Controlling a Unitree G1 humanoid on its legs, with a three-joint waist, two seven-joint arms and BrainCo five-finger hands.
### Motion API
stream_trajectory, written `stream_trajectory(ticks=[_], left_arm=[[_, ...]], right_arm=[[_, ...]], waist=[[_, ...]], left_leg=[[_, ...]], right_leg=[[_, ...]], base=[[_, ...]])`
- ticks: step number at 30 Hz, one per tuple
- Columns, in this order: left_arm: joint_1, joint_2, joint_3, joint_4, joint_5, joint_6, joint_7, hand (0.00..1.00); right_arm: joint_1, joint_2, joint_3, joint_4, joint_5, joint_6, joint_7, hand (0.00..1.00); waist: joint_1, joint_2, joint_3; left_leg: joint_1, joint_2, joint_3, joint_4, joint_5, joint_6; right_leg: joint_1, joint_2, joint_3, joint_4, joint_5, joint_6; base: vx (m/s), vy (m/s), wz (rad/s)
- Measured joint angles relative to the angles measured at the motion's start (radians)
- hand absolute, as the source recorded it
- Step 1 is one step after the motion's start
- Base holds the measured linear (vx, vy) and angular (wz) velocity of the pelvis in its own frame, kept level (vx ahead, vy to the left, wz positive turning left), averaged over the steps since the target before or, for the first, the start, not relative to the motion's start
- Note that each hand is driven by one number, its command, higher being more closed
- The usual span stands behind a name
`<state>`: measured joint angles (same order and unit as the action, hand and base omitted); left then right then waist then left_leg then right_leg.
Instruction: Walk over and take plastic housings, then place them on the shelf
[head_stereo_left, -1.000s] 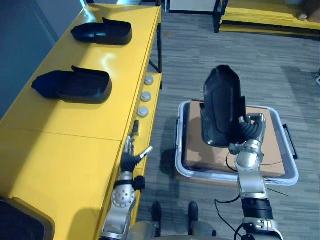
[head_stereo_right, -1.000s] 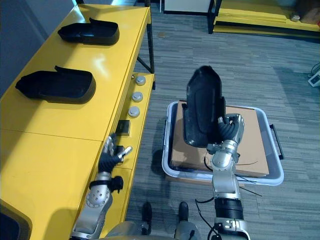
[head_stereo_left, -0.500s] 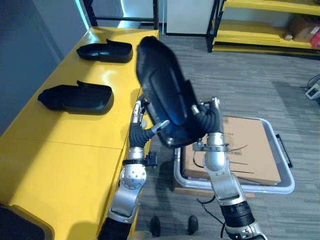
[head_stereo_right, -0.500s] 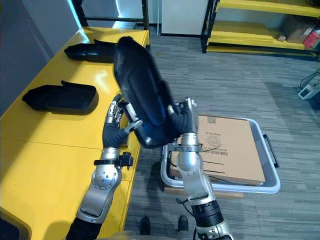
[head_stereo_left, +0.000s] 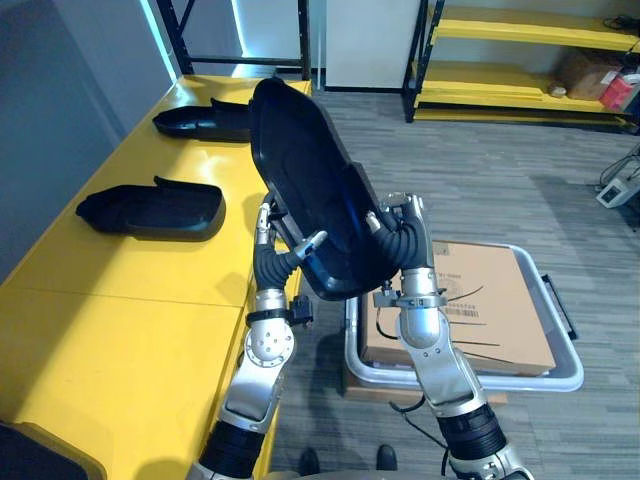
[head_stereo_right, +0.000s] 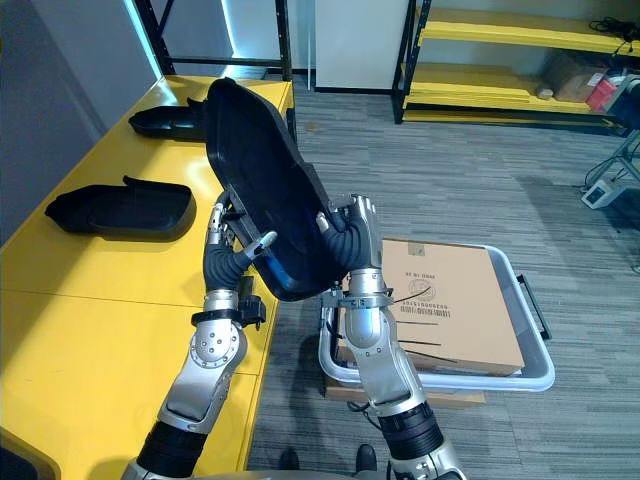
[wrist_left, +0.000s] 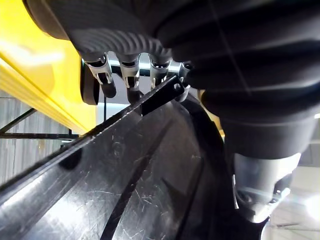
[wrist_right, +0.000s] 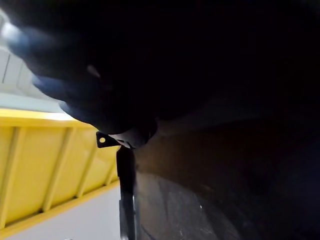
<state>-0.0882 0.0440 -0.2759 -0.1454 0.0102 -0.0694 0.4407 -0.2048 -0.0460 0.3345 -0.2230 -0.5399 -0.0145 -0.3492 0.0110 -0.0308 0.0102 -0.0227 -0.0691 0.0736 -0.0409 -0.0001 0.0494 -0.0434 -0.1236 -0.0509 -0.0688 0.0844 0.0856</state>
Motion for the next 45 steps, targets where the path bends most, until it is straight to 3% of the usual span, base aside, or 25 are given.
stream_trajectory(ticks=[14, 21, 30, 36, 45], left_arm=[[0.104, -0.019, 0.045, -0.106, 0.039, -0.011, 0.017, 0.0], [0.175, -0.043, 0.132, -0.177, -0.011, -0.05, 0.01, 0.0], [0.23, -0.066, 0.138, -0.209, -0.042, -0.069, -0.031, 0.0], [0.265, -0.071, 0.128, -0.199, -0.041, -0.063, -0.059, 0.0], [0.249, -0.061, 0.063, -0.075, -0.049, -0.011, -0.114, 0.0]], right_arm=[[0.019, 0.002, 0.002, 0.012, -0.024, -0.015, 0.004, 1.0], [0.057, 0.023, -0.06, 0.033, -0.051, -0.019, 0.004, 1.0], [0.067, 0.041, -0.107, 0.042, -0.051, -0.018, 0.002, 1.0], [0.067, 0.057, -0.106, 0.041, -0.048, -0.019, 0.002, 1.0], [0.067, 0.072, -0.019, 0.001, 0.021, -0.029, 0.027, 1.0]], waist=[[0.001, -0.008, -0.019], [0.002, -0.011, -0.024], [0.002, -0.011, -0.024], [0.002, -0.011, -0.024], [0.001, -0.011, -0.024]], left_leg=[[0.036, -0.001, -0.018, -0.049, 0.023, 0.001], [0.037, -0.002, -0.043, -0.052, 0.027, 0.003], [0.043, -0.001, -0.045, -0.053, 0.027, 0.002], [0.043, -0.001, -0.045, -0.053, 0.027, 0.002], [0.046, 0.0, -0.032, -0.052, 0.026, 0.002]], right_leg=[[0.005, 0.0, -0.013, 0.029, -0.025, 0.005], [0.014, -0.003, -0.035, 0.031, -0.031, 0.004], [0.021, -0.003, -0.04, 0.032, -0.037, 0.008], [0.021, -0.003, -0.04, 0.031, -0.037, 0.008], [0.02, -0.002, -0.03, 0.031, -0.036, 0.008]], base=[[0.0, -0.003, 0.03], [0.01, -0.013, 0.1], [0.0, -0.003, 0.01], [0.0, 0.0, 0.0], [0.0, -0.001, -0.02]])
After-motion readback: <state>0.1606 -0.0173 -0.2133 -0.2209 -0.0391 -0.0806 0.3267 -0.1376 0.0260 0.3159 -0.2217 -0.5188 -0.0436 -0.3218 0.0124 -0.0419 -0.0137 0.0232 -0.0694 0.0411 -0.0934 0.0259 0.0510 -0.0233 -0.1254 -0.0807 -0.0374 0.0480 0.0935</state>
